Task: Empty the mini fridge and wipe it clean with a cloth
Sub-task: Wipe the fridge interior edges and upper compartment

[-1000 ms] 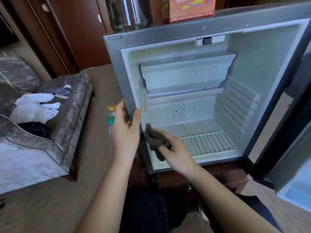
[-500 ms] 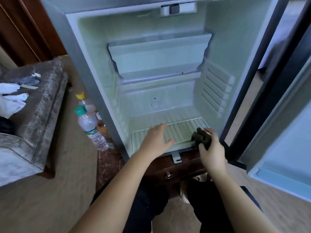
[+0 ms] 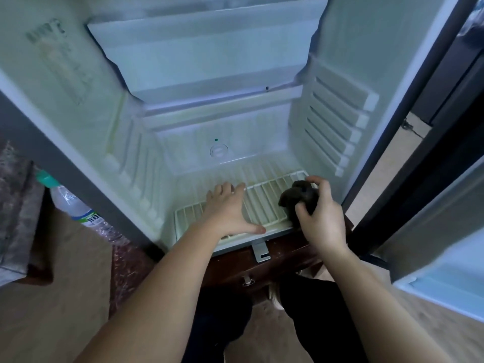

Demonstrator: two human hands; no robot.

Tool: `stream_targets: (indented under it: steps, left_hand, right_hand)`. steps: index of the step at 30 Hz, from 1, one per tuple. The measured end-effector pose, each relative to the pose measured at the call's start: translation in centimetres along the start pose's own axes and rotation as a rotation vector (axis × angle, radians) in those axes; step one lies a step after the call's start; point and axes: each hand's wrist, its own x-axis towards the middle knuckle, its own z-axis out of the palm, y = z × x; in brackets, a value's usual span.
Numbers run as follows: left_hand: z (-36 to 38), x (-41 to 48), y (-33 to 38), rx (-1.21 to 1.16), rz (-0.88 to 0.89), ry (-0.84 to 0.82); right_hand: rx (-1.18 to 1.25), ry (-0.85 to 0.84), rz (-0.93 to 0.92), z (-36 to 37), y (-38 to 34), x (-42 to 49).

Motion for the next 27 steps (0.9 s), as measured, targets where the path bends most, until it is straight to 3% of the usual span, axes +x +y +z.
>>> stream_targets:
  steps: [5, 10, 17, 22, 27]
  left_hand:
    - [-0.4, -0.5, 0.7, 0.029, 0.009, -0.021]
    - [0.2, -1.6, 1.8, 0.165, 0.138, -0.089]
    - [-0.6, -2.2, 1.3, 0.129, 0.166, 0.040]
    - [-0.6, -2.7, 1.8, 0.152, 0.214, 0.015]
    - [-0.8, -2.7, 1.5, 0.132, 0.206, 0.009]
  right_hand:
    - [-0.016, 0.012, 0.010, -0.3, 0.2, -0.6]
    - [-0.013, 0.038, 0.044, -0.9, 0.7, -1.2]
    - [0.018, 0.083, -0.002, -2.3, -0.2, -1.4]
    - [-0.252, 0.055, -0.206, -0.9, -4.0, 4.7]
    - [-0.621, -0.011, -0.179, 3.0, -4.5, 9.9]
